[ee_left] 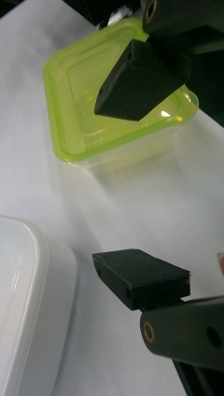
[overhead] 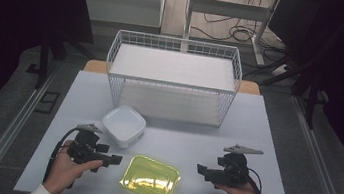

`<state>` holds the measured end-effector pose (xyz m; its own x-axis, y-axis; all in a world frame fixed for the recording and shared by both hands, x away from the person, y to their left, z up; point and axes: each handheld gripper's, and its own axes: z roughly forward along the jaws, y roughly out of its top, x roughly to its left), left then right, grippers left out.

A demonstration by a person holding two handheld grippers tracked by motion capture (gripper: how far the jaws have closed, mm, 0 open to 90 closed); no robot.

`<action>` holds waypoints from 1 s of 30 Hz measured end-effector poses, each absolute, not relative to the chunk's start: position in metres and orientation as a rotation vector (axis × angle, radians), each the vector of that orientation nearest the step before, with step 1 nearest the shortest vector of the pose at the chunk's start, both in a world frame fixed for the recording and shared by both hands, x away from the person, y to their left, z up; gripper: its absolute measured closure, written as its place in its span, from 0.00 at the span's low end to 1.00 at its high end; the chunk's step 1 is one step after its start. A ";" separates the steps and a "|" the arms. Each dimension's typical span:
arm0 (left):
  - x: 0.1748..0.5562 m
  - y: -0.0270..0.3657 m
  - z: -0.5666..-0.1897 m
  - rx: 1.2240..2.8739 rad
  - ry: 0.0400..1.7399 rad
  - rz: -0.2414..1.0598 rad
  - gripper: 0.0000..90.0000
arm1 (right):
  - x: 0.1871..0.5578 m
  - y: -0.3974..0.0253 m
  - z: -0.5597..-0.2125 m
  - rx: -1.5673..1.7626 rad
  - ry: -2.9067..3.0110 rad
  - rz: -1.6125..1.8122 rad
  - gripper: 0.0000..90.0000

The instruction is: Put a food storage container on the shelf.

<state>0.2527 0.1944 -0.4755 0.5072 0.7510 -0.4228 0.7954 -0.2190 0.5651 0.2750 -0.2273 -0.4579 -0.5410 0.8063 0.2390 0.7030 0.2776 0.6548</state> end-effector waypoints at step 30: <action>0.250 0.173 -0.487 1.999 1.220 -0.206 0.32 | 0.245 -0.181 -0.470 1.432 2.538 1.198 0.30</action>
